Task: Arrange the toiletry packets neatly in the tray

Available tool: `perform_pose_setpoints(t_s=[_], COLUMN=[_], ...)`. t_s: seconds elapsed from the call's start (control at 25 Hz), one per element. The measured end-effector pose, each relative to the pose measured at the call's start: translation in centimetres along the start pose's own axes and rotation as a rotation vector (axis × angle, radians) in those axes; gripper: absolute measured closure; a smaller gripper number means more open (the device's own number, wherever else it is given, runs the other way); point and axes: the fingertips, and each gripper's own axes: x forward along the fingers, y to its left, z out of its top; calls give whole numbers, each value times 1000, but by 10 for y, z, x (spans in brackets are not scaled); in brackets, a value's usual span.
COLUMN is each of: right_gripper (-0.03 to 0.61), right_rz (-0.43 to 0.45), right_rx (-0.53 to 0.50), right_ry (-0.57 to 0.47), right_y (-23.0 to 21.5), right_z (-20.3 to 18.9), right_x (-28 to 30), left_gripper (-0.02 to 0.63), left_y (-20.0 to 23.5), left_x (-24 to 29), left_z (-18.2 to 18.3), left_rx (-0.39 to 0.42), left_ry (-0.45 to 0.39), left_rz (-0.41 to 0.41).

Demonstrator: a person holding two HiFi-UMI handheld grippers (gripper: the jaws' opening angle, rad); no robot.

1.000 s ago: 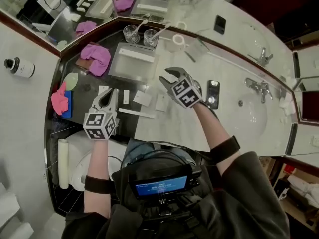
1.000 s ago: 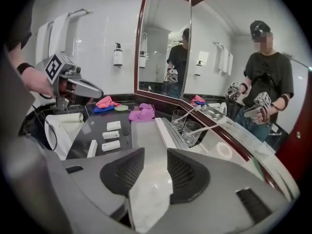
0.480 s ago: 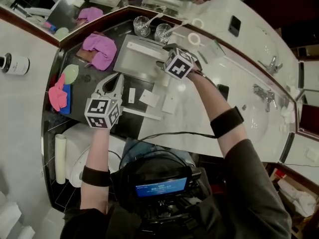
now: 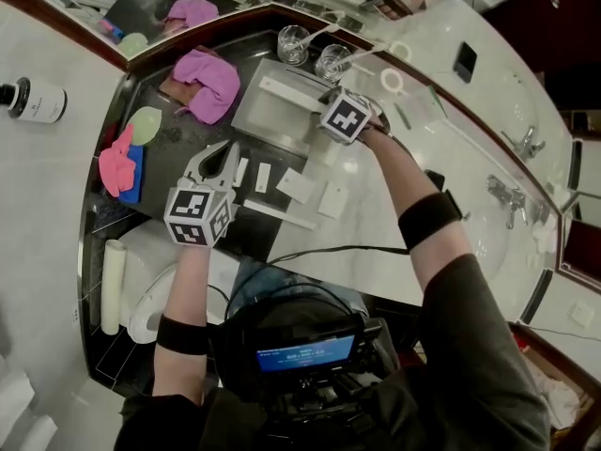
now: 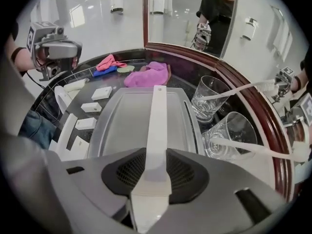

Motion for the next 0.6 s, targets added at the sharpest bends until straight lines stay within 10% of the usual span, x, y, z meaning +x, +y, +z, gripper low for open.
perform_pose_setpoints(t_s=[0.6], right_gripper=[436], right_rz=[-42], right_rx=[40], right_ry=[-84], right_y=[13], right_z=[2], right_x=[-25], left_gripper=[614], left_y=[-2], left_x=[-17], left_z=[-9], left_rx=[-12], left_ry=[-1], left_rz=[18])
